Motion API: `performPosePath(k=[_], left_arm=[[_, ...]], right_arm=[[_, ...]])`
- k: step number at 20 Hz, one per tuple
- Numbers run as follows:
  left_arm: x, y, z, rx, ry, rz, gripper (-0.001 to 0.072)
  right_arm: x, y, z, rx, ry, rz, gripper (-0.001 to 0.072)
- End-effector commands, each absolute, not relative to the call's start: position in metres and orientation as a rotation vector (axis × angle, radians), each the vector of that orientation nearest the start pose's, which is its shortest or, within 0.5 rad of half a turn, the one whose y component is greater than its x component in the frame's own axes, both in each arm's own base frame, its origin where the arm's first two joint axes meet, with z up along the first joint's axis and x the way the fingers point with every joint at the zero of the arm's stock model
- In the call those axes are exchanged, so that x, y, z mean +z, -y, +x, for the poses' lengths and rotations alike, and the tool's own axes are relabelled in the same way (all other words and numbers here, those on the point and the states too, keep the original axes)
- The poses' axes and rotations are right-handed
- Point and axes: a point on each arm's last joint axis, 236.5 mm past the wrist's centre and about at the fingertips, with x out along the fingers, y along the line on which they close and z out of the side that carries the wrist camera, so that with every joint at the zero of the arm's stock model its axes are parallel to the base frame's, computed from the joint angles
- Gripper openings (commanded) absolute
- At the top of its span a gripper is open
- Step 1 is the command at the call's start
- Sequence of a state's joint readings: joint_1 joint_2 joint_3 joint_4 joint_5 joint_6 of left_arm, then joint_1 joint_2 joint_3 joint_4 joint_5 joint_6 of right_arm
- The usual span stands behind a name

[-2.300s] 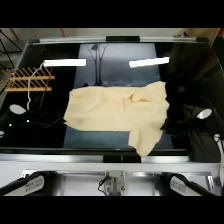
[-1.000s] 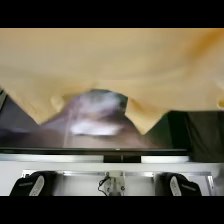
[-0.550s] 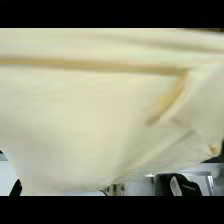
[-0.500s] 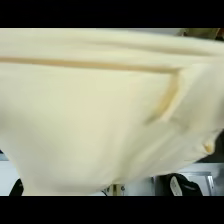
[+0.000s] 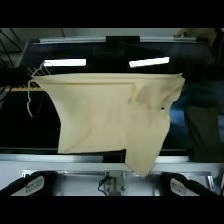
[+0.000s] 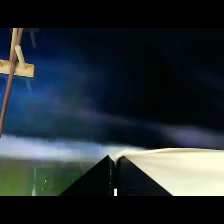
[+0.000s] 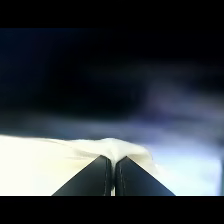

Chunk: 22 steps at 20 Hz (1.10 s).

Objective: Fold the shirts.

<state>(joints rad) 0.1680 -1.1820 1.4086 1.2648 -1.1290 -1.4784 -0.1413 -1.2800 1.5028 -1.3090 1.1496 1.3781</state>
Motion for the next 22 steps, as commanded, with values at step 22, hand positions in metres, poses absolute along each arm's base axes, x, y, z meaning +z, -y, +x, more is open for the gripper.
performPosePath(k=[22], left_arm=[[-0.081,0.044,0.414,-0.231,-1.45,-0.407,0.0032]], right_arm=[[-0.066,-0.036,0.459,0.125,-1.406,0.202,0.007]])
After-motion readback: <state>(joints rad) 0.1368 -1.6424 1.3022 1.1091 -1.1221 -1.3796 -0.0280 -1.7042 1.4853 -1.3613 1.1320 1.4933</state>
